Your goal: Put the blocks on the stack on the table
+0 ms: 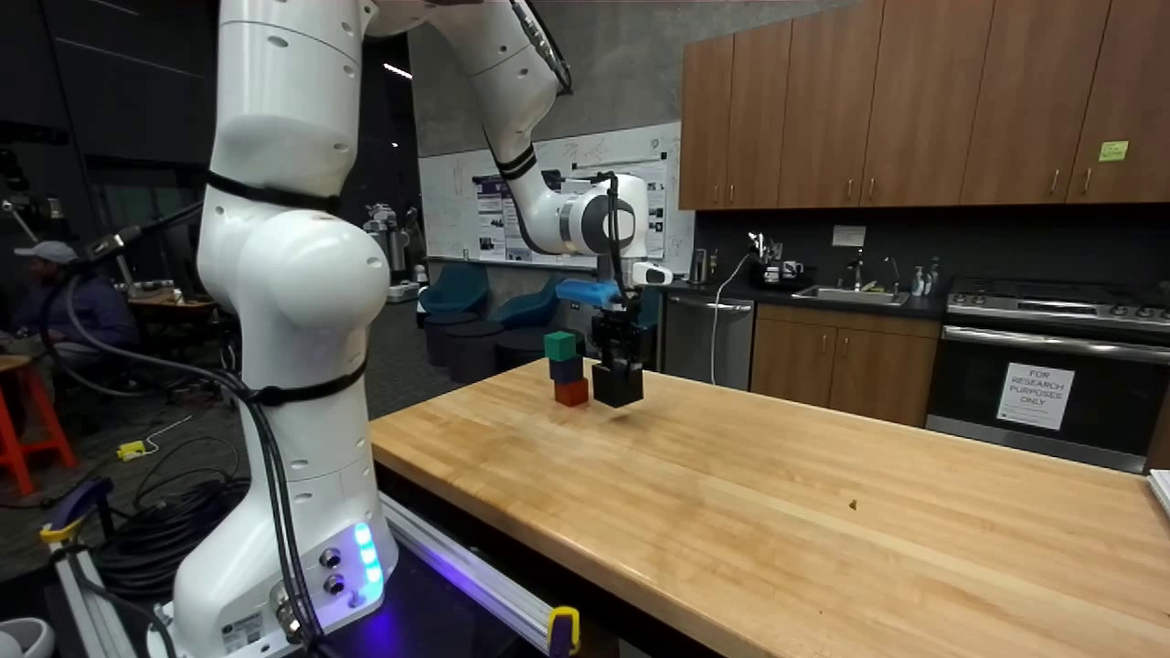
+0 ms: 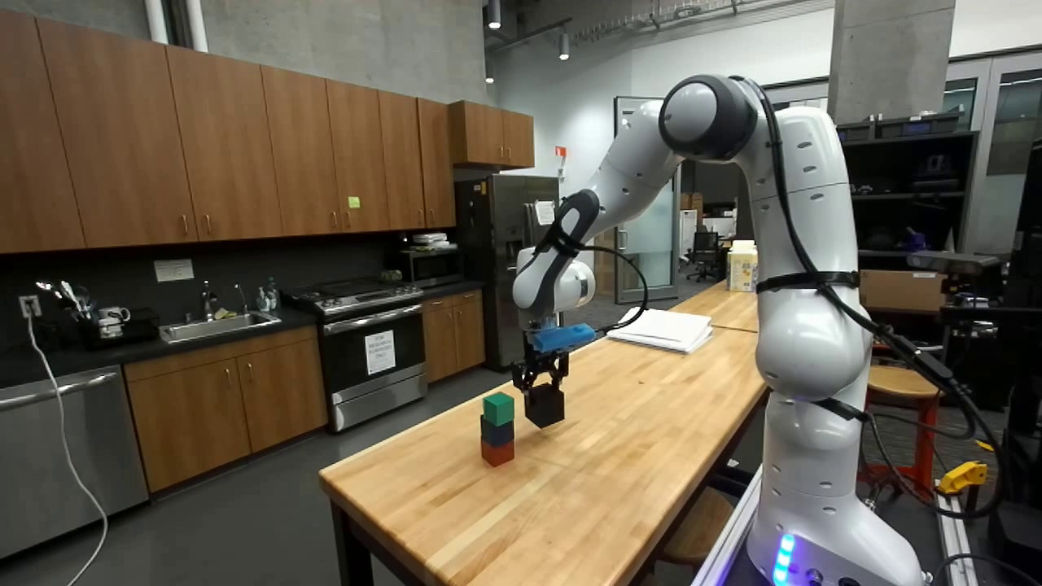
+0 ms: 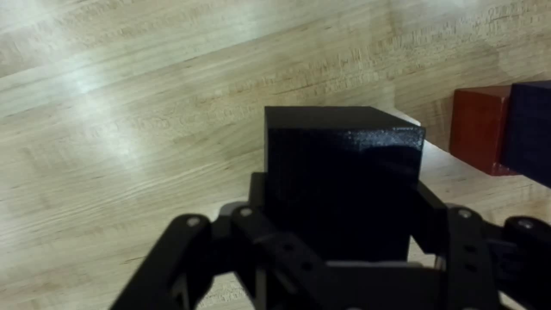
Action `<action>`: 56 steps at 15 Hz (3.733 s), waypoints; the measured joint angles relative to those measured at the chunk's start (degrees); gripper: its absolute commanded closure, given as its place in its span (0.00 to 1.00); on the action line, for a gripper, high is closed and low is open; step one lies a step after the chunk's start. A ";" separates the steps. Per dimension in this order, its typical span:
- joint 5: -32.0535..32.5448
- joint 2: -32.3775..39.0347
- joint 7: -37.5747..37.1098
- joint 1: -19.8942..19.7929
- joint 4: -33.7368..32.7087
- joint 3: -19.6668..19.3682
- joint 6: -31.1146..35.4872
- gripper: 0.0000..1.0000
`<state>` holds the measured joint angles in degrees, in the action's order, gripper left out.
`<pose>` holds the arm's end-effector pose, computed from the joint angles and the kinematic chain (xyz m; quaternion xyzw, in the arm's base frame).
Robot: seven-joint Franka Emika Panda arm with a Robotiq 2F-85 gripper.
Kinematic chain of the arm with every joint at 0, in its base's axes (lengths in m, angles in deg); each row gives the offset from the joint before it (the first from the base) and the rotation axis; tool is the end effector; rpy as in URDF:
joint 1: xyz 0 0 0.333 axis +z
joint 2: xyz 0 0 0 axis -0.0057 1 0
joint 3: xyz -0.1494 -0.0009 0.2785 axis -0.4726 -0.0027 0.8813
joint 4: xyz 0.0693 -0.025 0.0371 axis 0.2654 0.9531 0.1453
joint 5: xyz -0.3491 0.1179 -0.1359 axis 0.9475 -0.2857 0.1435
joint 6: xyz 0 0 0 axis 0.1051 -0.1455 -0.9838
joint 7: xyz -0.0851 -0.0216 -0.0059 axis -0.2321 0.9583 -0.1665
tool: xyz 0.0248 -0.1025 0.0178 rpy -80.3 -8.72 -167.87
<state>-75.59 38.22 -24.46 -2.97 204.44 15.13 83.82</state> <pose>0.5172 -0.0494 0.2646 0.9886 -0.1506 -0.0041 0.0029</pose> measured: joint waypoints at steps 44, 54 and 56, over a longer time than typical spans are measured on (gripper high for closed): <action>-4.79 -6.13 -0.14 1.60 -4.41 0.34 -10.35 0.00; -15.71 -9.48 -0.92 2.91 -3.69 2.97 -18.03 0.00; -15.05 -9.48 0.06 3.63 -2.86 3.73 -15.84 0.00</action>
<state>-90.64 28.74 -24.40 0.66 201.59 18.86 67.99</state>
